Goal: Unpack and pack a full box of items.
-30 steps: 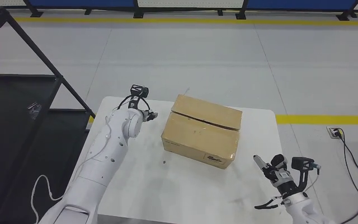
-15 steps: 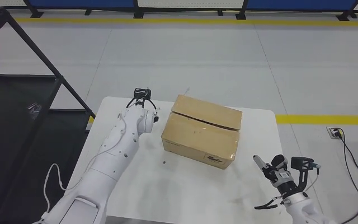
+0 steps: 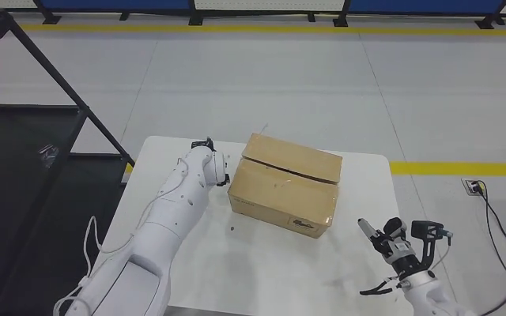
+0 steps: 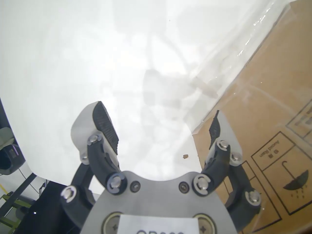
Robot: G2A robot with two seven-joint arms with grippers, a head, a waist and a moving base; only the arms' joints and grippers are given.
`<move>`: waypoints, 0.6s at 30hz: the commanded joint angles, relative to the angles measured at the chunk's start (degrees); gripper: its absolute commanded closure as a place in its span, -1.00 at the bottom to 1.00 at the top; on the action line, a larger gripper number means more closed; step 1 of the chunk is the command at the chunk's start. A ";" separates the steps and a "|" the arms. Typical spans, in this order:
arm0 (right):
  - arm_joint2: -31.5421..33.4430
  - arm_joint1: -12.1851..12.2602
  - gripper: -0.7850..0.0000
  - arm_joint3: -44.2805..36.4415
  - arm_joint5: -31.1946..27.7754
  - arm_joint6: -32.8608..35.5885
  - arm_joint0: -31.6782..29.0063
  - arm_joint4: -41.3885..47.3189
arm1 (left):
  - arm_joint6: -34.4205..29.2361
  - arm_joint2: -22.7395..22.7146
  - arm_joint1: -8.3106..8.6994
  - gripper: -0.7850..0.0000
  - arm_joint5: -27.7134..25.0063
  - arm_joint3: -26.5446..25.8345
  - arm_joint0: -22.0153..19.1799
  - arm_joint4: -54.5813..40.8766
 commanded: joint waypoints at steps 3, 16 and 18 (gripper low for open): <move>0.00 0.00 -1.00 0.00 0.00 0.00 0.00 0.00 | 0.00 -0.01 0.01 -1.00 0.03 -0.02 0.01 0.01; -2.19 0.08 -1.00 0.38 2.06 1.26 2.80 2.26 | 5.64 -3.50 0.25 -1.00 1.10 -0.97 1.46 -4.93; -2.36 0.15 -1.00 0.96 1.87 1.20 3.04 2.13 | 7.35 -3.68 0.09 -1.00 1.19 0.02 1.49 -5.23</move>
